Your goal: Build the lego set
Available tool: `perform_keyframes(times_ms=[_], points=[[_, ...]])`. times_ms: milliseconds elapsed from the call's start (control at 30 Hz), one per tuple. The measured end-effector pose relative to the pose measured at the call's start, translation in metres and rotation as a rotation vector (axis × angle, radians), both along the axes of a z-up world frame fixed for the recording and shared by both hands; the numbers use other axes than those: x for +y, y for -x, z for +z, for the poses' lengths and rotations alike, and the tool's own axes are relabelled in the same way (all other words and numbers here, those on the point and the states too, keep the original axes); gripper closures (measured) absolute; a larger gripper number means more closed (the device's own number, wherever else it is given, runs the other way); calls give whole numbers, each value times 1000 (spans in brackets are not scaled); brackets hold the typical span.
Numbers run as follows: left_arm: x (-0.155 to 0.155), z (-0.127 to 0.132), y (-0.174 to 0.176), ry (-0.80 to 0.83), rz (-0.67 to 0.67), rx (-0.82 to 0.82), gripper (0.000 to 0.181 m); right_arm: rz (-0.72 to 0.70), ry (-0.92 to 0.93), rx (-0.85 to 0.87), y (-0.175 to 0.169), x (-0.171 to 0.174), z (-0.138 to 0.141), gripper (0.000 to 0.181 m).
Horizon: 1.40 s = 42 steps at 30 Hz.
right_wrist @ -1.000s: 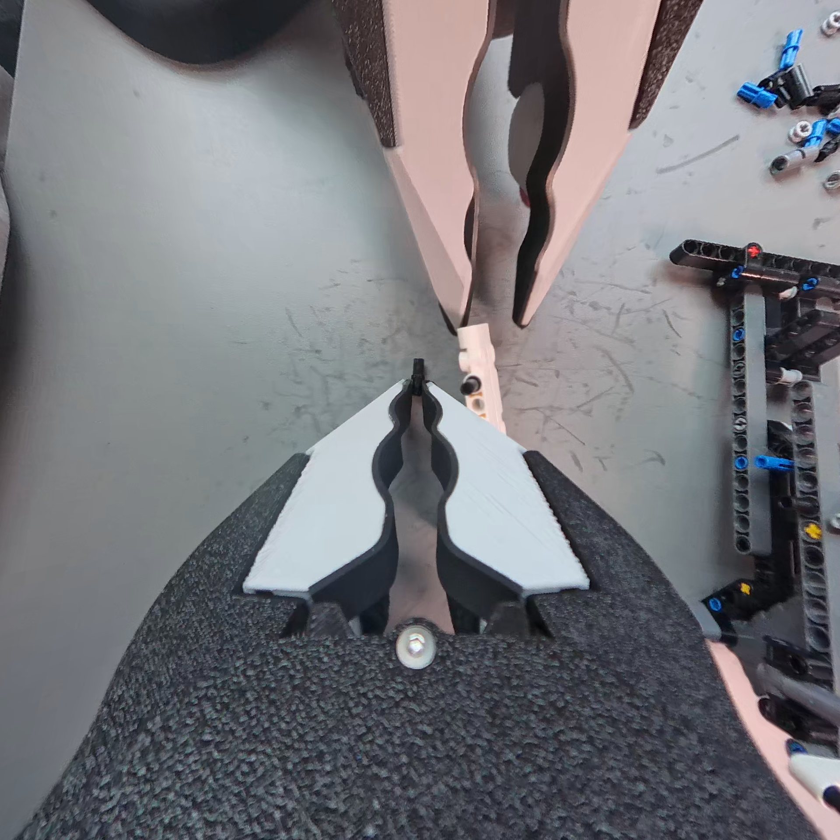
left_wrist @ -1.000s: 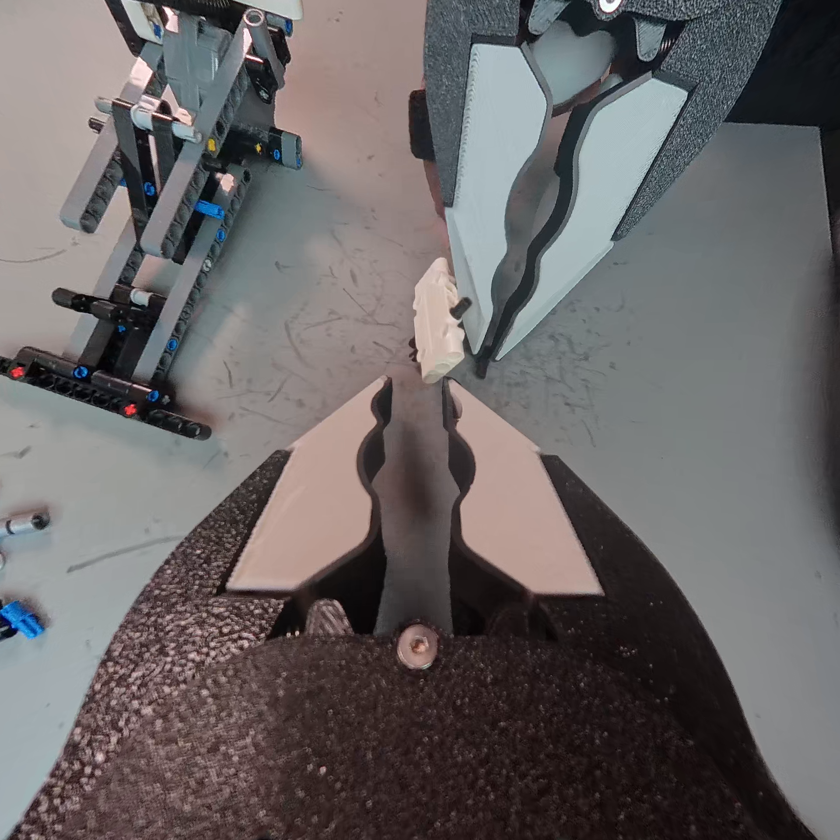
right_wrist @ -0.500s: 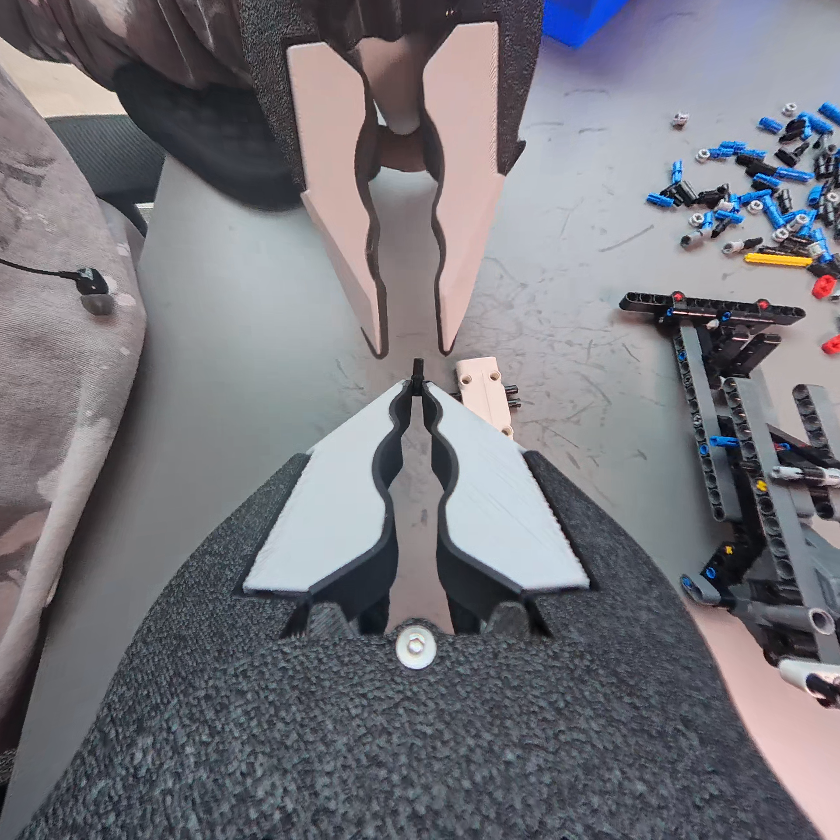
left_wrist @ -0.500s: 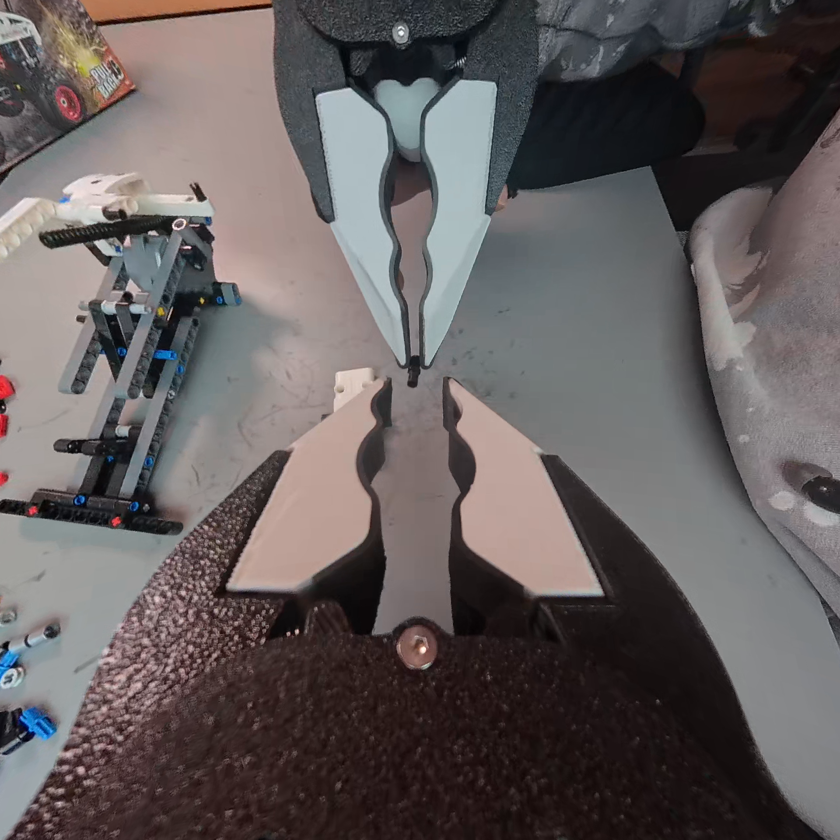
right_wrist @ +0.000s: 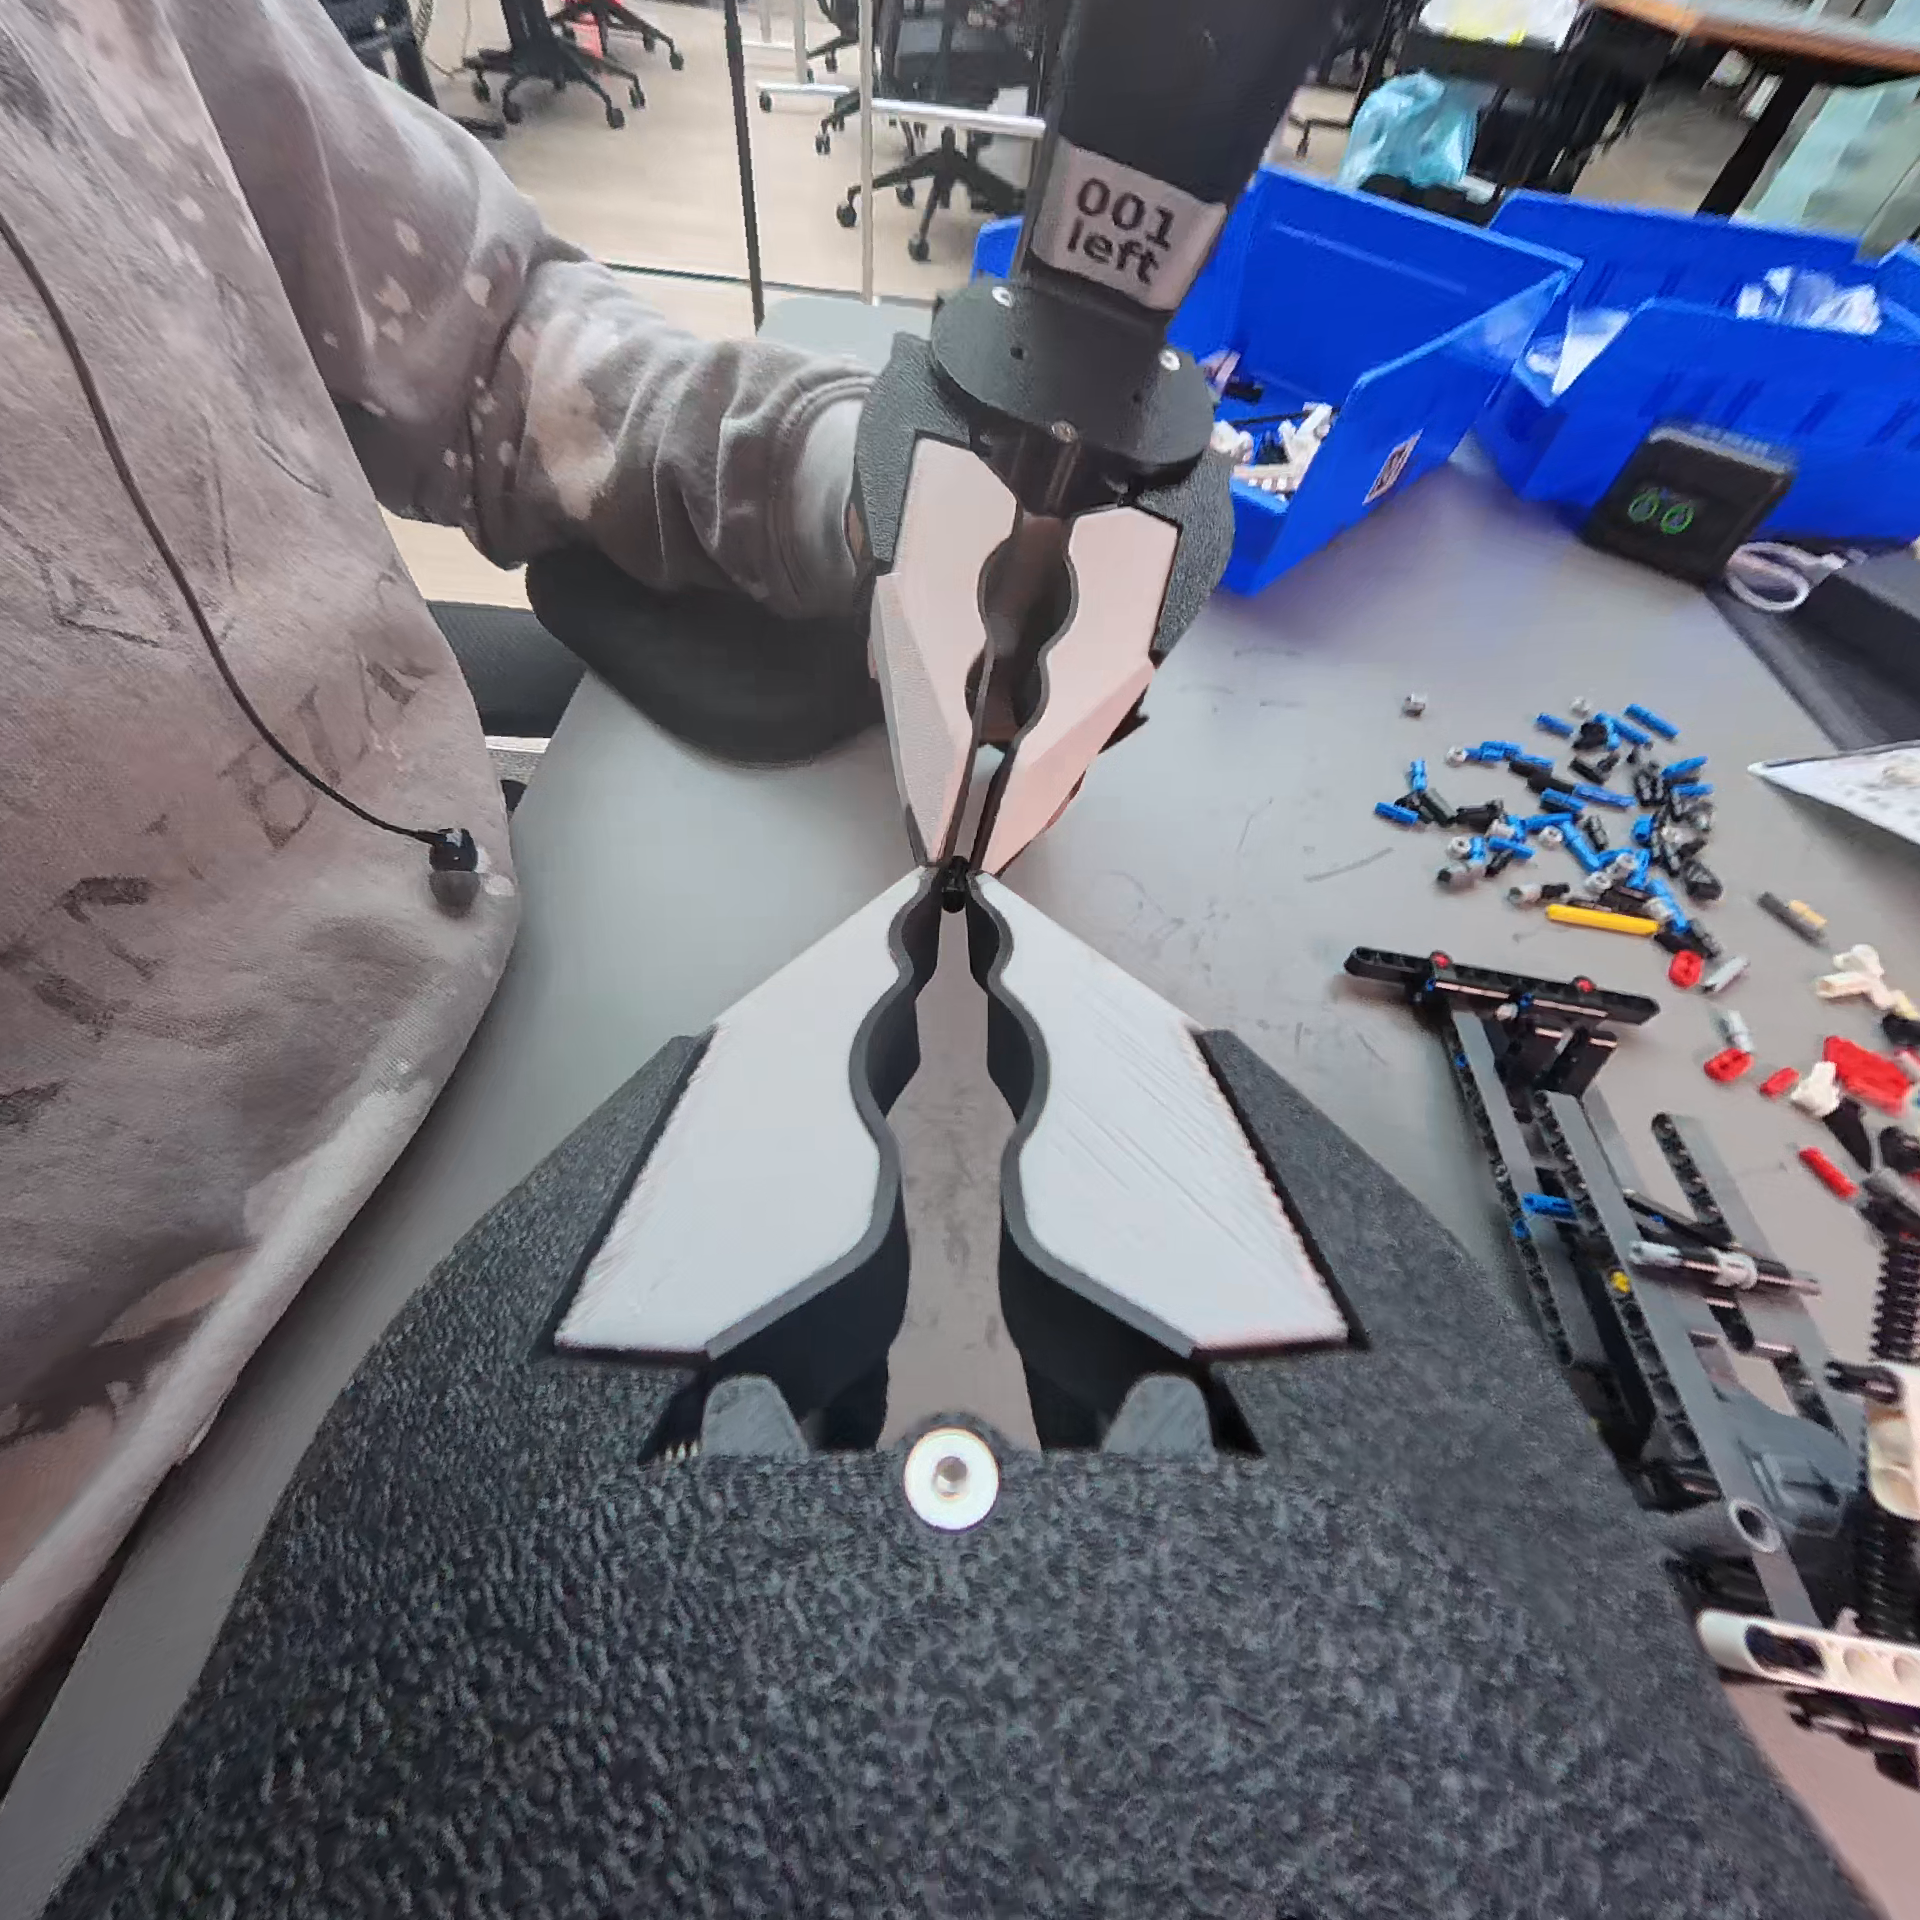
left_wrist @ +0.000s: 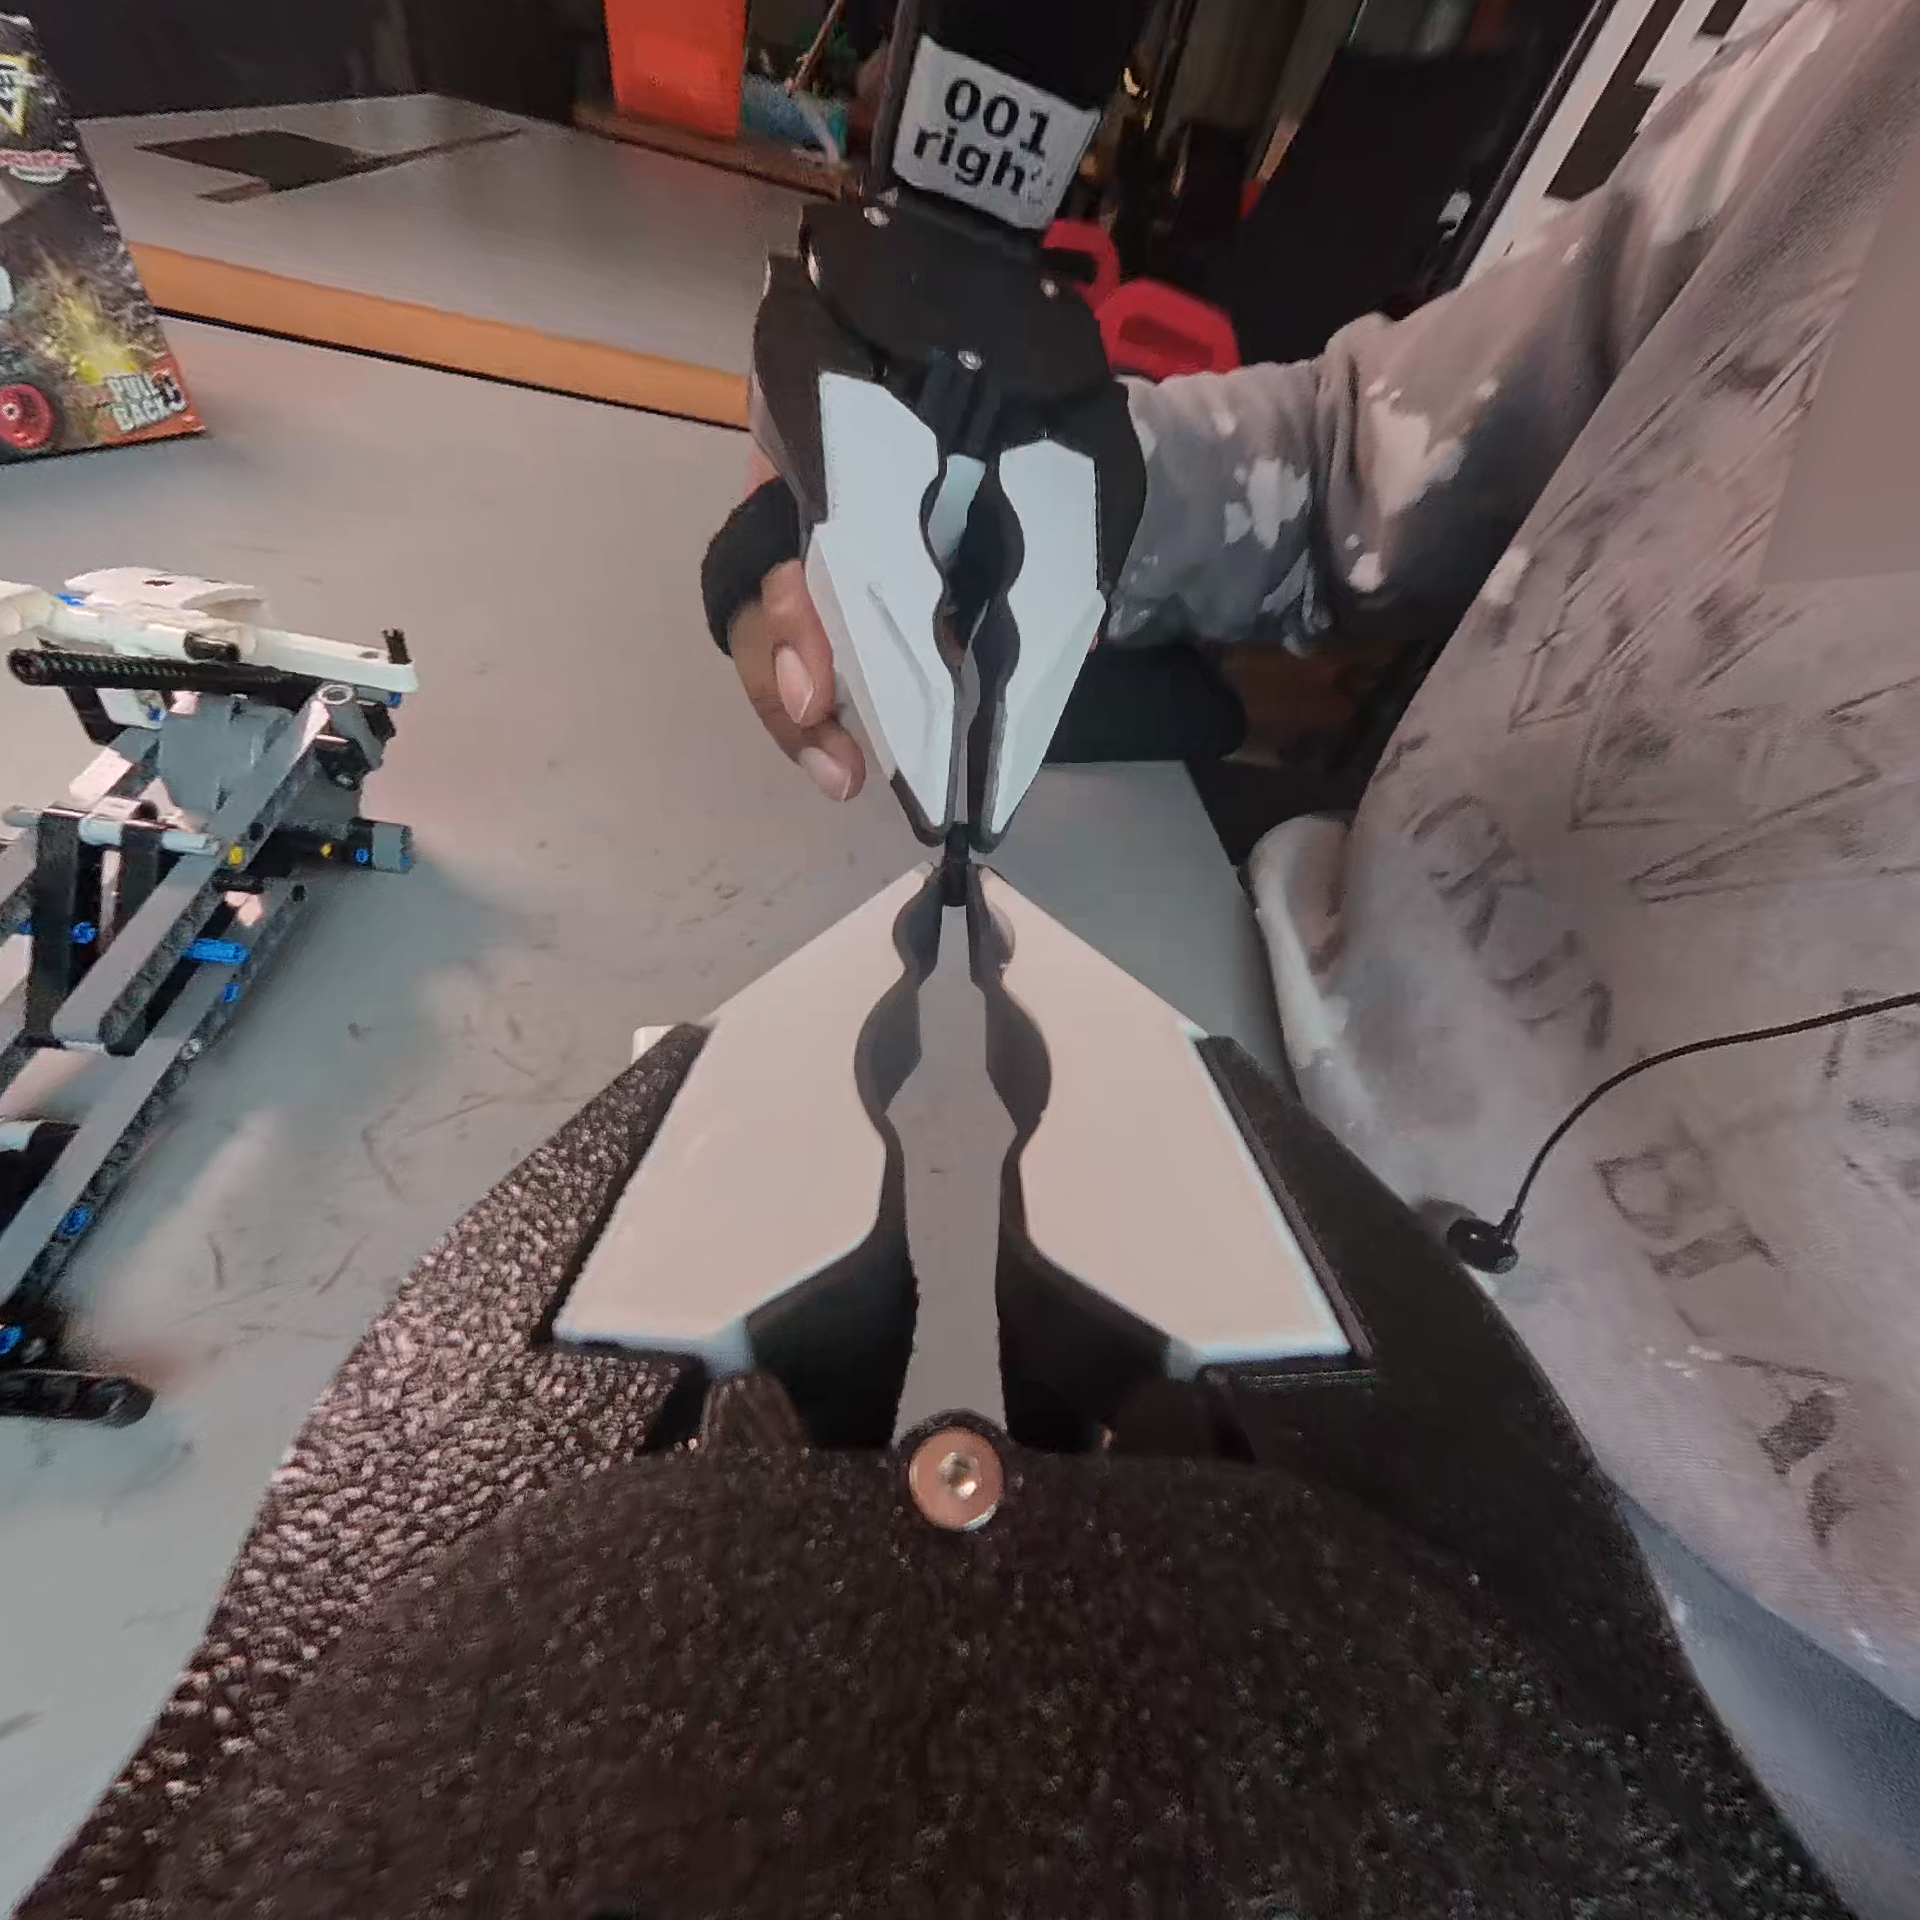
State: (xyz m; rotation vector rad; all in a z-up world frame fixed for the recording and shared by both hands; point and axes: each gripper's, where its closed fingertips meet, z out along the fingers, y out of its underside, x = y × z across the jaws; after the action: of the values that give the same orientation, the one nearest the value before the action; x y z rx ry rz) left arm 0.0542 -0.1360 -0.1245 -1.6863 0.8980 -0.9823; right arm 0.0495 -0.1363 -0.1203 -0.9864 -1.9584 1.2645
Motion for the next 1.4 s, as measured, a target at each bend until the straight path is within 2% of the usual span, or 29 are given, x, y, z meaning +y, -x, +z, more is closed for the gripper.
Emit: perform_keyframes(times_ms=[167,667,800,833,900,1000,1067,1233,1333,1400], points=[[-6,11,-5,28,-54,-101,178,28,-100,48,-4,-6,4,171],[-11,9,-9,71,-105,-115,178,81,-208,80,-6,-12,7,175],[-7,5,-6,84,-79,-105,177,72,-203,61,-5,-9,3,177],[-4,2,-3,79,-59,-81,176,59,-188,51,-4,-6,2,177],[8,-16,11,49,30,60,163,8,-187,12,-3,9,-7,177],[20,-52,34,7,132,322,156,-78,-203,-106,-5,40,-37,177],[22,-70,38,3,144,426,153,-119,-209,-154,-4,54,-53,177],[33,-95,40,-39,178,597,147,-170,-279,-234,5,76,-79,177],[39,-99,42,-6,202,613,145,-154,-251,-284,4,79,-88,177],[38,-101,40,49,180,592,154,-135,-194,-299,2,75,-89,177]])
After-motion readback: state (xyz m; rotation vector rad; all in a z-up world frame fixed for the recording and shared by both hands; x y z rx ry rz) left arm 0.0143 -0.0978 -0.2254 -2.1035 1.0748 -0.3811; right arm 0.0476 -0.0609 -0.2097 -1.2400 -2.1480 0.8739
